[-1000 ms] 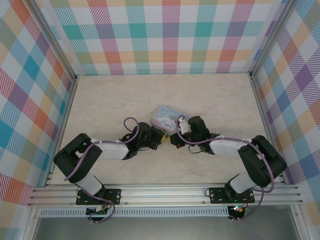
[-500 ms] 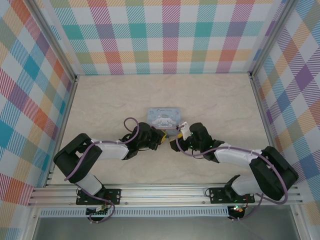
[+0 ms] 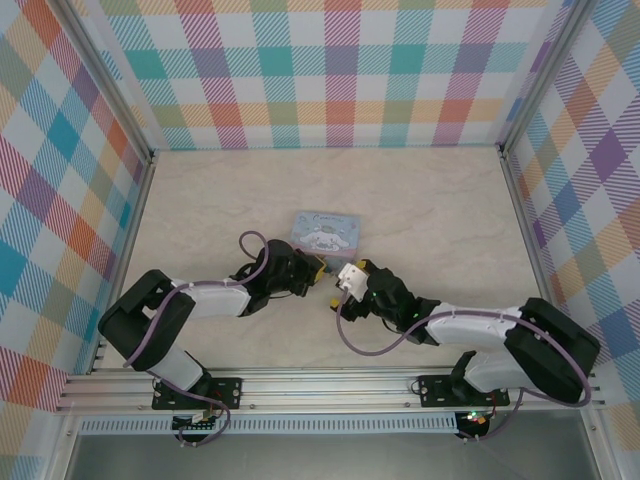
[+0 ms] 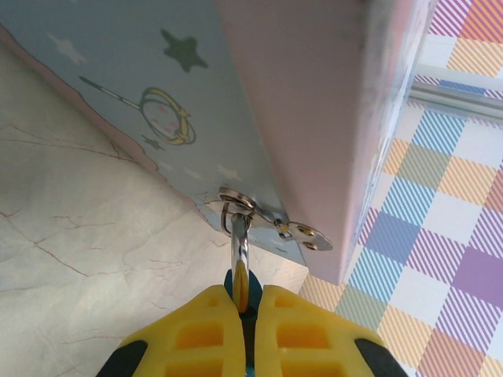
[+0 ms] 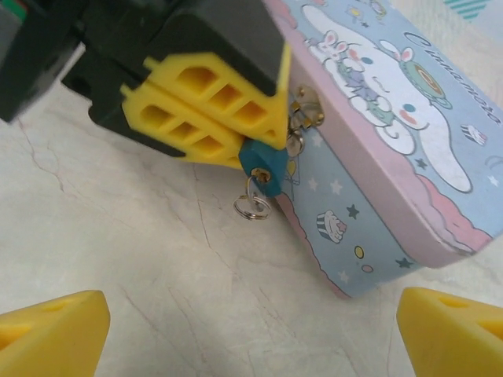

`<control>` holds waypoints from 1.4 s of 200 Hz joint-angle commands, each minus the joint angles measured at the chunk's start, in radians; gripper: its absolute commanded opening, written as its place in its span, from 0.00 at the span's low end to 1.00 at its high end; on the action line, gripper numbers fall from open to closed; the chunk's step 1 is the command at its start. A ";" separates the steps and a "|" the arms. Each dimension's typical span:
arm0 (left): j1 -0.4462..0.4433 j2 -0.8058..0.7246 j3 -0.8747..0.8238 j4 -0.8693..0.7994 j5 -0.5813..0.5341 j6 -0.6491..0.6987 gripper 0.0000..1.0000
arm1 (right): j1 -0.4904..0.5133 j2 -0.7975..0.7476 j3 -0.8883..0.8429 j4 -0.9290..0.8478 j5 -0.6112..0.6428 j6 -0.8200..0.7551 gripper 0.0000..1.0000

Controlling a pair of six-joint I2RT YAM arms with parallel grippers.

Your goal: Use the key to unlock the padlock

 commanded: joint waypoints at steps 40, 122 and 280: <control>0.022 -0.055 0.015 -0.033 0.044 0.049 0.00 | 0.045 0.154 0.053 0.266 0.173 -0.209 0.81; 0.022 -0.050 0.019 -0.033 0.039 0.050 0.00 | 0.046 0.166 0.090 0.218 0.108 -0.153 0.43; 0.022 -0.035 0.019 -0.010 0.045 0.044 0.00 | 0.085 0.201 0.099 0.186 0.119 -0.136 0.40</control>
